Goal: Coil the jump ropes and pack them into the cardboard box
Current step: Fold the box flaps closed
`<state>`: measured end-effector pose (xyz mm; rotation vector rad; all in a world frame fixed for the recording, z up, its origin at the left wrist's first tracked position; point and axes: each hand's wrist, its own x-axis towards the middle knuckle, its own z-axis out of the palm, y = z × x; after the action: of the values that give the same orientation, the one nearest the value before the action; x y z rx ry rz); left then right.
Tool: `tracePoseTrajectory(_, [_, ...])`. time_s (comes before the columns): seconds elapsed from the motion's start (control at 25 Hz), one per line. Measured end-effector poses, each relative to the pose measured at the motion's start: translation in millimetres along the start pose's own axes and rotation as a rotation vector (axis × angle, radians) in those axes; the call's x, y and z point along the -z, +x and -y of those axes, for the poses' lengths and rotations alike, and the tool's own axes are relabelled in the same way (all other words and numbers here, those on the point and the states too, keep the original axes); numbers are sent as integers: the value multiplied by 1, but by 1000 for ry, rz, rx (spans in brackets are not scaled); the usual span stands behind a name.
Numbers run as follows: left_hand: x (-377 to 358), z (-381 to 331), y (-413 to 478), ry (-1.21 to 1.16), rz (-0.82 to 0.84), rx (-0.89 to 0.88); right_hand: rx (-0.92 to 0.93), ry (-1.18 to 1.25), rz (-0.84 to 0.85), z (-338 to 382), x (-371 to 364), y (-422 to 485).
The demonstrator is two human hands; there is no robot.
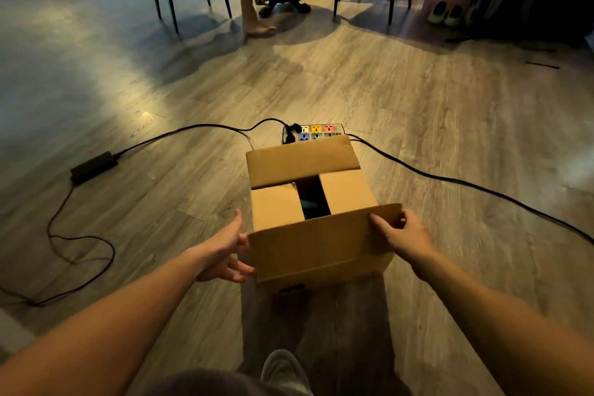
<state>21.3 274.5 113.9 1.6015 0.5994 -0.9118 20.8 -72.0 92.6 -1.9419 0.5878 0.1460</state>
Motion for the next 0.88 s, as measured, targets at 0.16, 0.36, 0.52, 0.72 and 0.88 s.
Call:
tracePoseTrajectory(0.16, [-7,2,10,42,-112,-68,-82,-277,-64,-1,-22,15])
tracePoseTrajectory(0.36, [-4,2,44,52,-259,-131,8,-616,-33,-7,-40,9])
tracePoseTrajectory(0.52, [7,-22,79,14,-388,-227,-7,-546,-20,-12,-42,13])
tracePoseTrajectory(0.72, [15,-66,108,-118,-203,-285,36,-524,-11,-17,-42,13])
tracePoseTrajectory(0.88, [13,-82,109,-417,-230,-380,44,-520,-22,-22,-42,19])
